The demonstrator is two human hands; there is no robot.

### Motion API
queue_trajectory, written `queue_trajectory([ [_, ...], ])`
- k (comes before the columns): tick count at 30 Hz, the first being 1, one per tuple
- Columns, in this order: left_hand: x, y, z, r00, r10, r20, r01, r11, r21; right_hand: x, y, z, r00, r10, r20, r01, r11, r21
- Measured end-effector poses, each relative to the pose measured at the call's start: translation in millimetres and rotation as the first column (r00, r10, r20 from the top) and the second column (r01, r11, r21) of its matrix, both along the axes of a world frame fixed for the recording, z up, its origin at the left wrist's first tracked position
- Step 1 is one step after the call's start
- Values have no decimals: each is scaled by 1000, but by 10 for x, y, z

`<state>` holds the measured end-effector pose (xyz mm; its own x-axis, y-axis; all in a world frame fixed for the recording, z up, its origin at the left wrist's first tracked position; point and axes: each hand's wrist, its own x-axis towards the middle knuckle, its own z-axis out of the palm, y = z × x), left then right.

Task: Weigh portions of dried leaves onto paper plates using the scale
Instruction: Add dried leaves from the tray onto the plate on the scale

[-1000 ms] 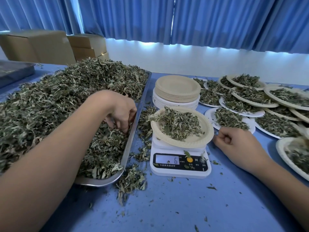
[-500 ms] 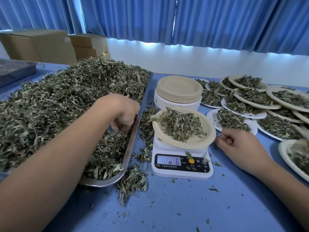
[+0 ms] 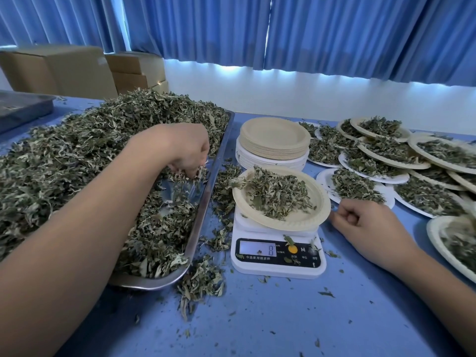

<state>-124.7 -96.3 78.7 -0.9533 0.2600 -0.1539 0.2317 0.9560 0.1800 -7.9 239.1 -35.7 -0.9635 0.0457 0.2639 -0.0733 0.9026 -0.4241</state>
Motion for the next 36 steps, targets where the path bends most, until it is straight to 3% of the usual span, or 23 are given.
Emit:
queue_trajectory([
  [3, 31, 51, 35, 996, 2, -94, 3, 998, 62, 5, 2, 6, 1000, -3, 3, 3, 1000, -6],
  [8, 110, 218, 61, 978, -26, -207, 94, 941, 325, 13, -15, 25, 1000, -15, 15, 15, 1000, 0],
  [14, 233, 426, 19, 969, -107, -224, 206, 853, 480, 30, -49, 64, 999, -32, 29, 32, 999, 5],
  [20, 202, 320, 61, 986, -76, -150, 147, 825, 546, 36, -43, 60, 999, -35, 21, 35, 999, -2],
  [23, 112, 131, 158, 990, -3, -141, 69, 882, 467, 32, -48, 58, 999, -31, 16, 31, 1000, -5],
  [25, 40, -6, 154, 985, 67, -159, -25, 968, 250, 31, -53, 59, 1000, -25, 10, 25, 1000, -6],
  [27, 26, -81, 78, 990, 101, -99, -98, 995, 36, 33, -60, 59, 1000, -26, 4, 26, 1000, -17],
  [29, 7, -81, 3, 996, 78, -40, -78, 997, -1, 41, -71, 62, 999, -30, -16, 29, 996, -82],
  [32, 4, 59, 19, 977, 27, -213, 23, 973, 230, 46, -114, 88, 997, -26, -72, 1, 945, -328],
  [34, 42, 194, 15, 970, -35, -240, 113, 942, 317, 44, -168, 106, 997, -18, -79, -28, 839, -544],
  [36, 96, 312, -47, 974, -156, -163, 194, 948, 251, 35, -217, 115, 998, 1, -60, -42, 733, -679],
])
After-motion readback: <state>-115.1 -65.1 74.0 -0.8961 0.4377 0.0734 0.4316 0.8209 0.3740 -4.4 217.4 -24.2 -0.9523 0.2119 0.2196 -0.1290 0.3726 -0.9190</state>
